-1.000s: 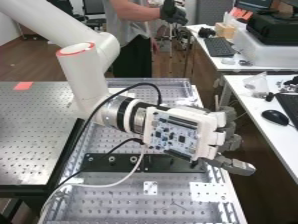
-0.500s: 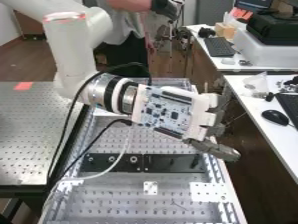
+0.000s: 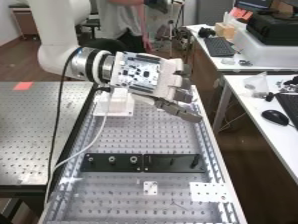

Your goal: Grab the chopstick and place it in the clear container

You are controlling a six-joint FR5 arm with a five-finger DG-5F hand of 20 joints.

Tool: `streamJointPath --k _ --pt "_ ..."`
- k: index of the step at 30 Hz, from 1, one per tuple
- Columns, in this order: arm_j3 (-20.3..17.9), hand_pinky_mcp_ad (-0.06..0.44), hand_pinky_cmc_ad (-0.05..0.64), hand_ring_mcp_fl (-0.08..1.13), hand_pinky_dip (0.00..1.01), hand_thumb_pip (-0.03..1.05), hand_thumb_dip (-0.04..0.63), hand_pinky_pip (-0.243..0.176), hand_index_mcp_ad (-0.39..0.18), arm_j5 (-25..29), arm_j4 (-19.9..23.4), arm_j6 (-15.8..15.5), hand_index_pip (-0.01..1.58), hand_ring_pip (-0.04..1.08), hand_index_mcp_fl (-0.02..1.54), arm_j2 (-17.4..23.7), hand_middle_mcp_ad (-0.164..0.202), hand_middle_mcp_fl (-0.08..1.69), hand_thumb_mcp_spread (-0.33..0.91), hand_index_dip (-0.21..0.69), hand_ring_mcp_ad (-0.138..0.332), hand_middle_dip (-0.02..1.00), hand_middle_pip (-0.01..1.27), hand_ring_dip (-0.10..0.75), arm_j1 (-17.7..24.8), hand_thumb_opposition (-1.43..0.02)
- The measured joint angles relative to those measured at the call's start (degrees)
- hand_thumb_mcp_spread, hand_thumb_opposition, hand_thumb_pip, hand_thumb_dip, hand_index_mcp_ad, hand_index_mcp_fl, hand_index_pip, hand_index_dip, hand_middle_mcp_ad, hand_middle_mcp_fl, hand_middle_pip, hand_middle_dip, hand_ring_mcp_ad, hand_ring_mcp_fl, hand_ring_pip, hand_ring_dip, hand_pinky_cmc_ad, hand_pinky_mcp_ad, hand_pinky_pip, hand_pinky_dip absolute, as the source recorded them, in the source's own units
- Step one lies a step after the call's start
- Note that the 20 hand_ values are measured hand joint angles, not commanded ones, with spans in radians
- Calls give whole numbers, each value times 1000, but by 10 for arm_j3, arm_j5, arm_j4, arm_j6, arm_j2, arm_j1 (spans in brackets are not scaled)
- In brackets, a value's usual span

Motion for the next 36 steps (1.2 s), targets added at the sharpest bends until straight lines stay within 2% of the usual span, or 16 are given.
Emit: streamJointPath --k 4,9,15,19,26,36 --pt "-13 199 412 983 150 447 297 66 -253 42 -7 3 698 91 1129 11 -28 1140 850 234 35 733 459 501 36 -1086" --pt "-14 199 412 986 154 447 293 77 -253 103 -29 22 698 91 1129 12 -28 1138 848 237 35 733 459 501 85 -1086" --pt "1 202 415 984 154 447 297 79 -253 175 -63 44 698 91 1129 1 -28 1140 848 237 35 733 459 501 143 -1086" --pt "20 199 415 990 155 443 293 82 -253 222 -91 72 684 91 1126 -14 -28 1138 848 234 35 733 459 501 185 -1082" --pt "48 202 415 991 154 447 293 82 -253 263 -127 107 684 87 1126 -40 -24 1138 848 237 35 733 459 497 226 -1086" --pt "79 199 414 986 154 447 297 82 -253 289 -204 166 682 87 1126 -70 -28 1138 850 239 35 733 459 497 250 -1086"
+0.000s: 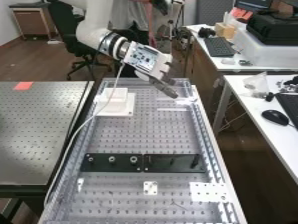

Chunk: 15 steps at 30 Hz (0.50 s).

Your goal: Grab the chopstick and place it in the clear container

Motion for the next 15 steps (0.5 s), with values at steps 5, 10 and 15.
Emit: streamJointPath --k 5,10,15 --pt "31 197 412 979 154 447 297 82 -253 -2 -57 32 682 87 1126 -21 -28 1140 848 239 35 733 457 497 4 -1082" --pt "66 199 403 993 154 447 302 82 -253 -8 -107 47 681 84 1131 -41 -26 1141 848 239 35 733 442 497 5 -1082" --pt "111 201 396 990 154 457 304 82 -253 -15 -166 53 661 82 1164 -64 -31 1141 848 239 35 735 408 497 3 -1086"
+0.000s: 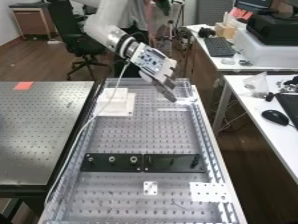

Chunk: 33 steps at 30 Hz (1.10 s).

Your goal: Grab the chopstick and place it in the clear container

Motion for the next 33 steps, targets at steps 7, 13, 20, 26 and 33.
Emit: streamJointPath --k 7,13,20,26,33 --pt "51 211 396 993 155 466 302 82 -253 -16 -78 19 646 84 1182 -29 -37 1141 848 239 35 733 393 497 -8 -1091" --pt "67 213 379 1007 155 471 300 80 -253 -23 -103 23 630 84 1197 -38 -37 1143 831 251 35 733 393 497 -13 -1093" --pt "80 209 379 1007 155 471 316 84 -255 -32 -119 19 613 84 1206 -44 -33 1143 834 257 35 733 393 497 -18 -1096" --pt "93 209 379 1007 155 473 316 84 -255 -51 -131 10 613 84 1210 -53 -31 1143 829 267 35 733 393 497 -21 -1098" --pt "105 209 379 1005 154 475 314 79 -255 -75 -154 -4 599 80 1210 -62 -31 1140 831 267 37 733 393 497 -26 -1098"
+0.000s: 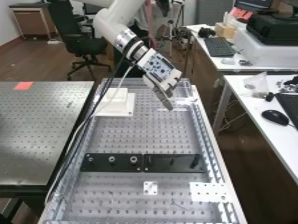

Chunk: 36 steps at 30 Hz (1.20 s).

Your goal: Grab the chopstick and place it in the clear container

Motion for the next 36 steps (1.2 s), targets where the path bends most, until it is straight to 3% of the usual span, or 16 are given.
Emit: streamJointPath --k 4,25,28,36 --pt "4 215 379 1009 157 475 314 93 -255 -6 -15 -11 595 84 1210 -3 -30 1140 827 267 38 733 393 497 -3 -1098" --pt "24 216 379 1025 157 480 316 98 -253 -25 -50 -5 599 86 1213 -16 -28 1141 827 283 37 733 389 504 -9 -1098" --pt "25 216 379 1038 157 480 323 96 -253 -27 -53 -6 599 94 1225 -18 -28 1141 810 283 -3 733 389 506 -9 -1114" --pt "39 216 379 1065 157 483 325 99 -265 -36 -69 -5 599 101 1225 -30 -24 1145 784 283 -54 733 393 508 -11 -1114"
